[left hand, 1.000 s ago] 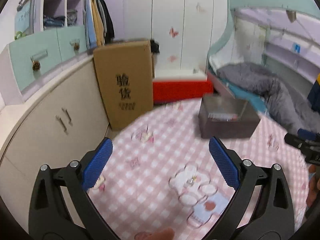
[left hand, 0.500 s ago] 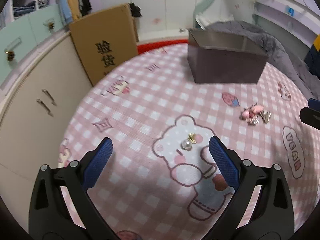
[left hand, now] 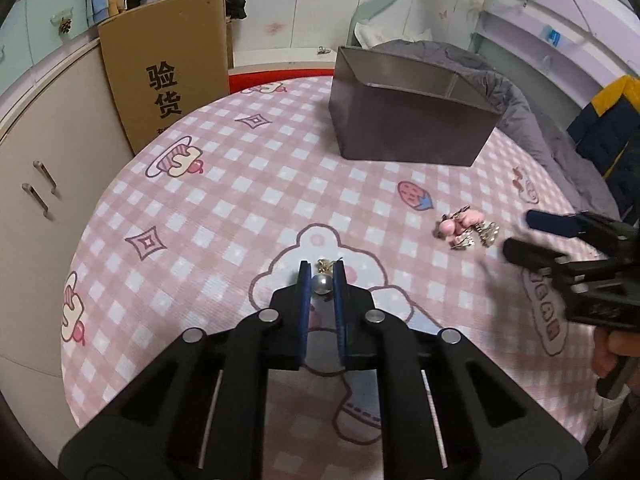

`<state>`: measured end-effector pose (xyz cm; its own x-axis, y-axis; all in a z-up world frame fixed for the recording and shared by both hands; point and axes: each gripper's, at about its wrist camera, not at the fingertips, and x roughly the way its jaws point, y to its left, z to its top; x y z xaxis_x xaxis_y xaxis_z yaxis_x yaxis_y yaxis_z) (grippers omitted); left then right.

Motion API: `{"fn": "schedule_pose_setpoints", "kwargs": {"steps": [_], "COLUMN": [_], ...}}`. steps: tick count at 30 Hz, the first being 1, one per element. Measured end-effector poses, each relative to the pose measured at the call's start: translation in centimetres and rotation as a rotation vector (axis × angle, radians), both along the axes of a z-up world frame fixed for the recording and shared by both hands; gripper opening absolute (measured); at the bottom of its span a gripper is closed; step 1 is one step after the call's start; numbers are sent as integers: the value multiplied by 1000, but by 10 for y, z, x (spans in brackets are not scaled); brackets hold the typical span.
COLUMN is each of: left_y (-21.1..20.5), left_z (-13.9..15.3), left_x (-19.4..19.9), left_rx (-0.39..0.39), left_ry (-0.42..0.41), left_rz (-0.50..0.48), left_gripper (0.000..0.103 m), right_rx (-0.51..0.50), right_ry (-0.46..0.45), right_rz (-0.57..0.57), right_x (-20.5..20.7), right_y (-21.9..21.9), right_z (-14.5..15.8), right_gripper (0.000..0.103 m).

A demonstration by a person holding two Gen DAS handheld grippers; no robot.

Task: Organize jewelry
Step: 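Close the left tool on the pearl-and-gold charm, then carry the pearl charm into the grey box and open the left tool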

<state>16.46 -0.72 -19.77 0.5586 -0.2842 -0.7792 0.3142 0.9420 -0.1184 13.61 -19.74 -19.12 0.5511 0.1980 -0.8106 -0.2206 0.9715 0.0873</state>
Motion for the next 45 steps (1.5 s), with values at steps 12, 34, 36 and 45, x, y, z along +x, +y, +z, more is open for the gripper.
{"fn": "schedule_pose_setpoints", "kwargs": {"steps": [12, 34, 36, 45], "left_y": [5, -15, -17, -38], "left_z": [19, 106, 120, 156], "left_x": [-10, 4, 13, 60], "left_rx": [-53, -117, -120, -154], "left_ry": [-25, -192, -220, -233], "left_rz": [-7, -86, -89, -133], "left_gripper": [11, 11, 11, 11], "right_rx": [-7, 206, 206, 235], "right_ry": [-46, -251, -277, -303], "right_rz": [76, 103, 107, 95], "right_x": [-10, 8, 14, 60], "right_y": [5, -28, -30, -34], "right_z": [9, 140, 153, 185], "right_gripper": [25, 25, 25, 25]}}
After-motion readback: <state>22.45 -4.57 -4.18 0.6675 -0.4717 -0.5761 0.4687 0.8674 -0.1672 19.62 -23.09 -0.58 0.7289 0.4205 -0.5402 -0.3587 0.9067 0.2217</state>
